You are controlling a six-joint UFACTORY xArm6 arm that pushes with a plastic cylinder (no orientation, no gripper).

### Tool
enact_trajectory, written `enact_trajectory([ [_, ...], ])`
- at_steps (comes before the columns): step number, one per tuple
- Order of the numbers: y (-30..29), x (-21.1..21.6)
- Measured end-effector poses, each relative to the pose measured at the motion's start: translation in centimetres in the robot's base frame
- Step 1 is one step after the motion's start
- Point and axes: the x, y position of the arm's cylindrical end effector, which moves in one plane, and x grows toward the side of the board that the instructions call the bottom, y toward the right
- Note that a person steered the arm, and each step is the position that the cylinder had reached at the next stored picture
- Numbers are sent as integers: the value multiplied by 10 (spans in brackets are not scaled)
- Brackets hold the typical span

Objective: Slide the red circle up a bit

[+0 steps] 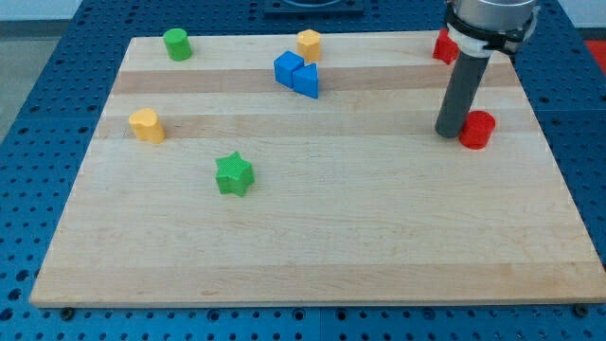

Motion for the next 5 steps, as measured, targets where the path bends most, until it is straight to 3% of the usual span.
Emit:
enact_trajectory([
  [2, -13, 41],
  [5, 19, 37],
])
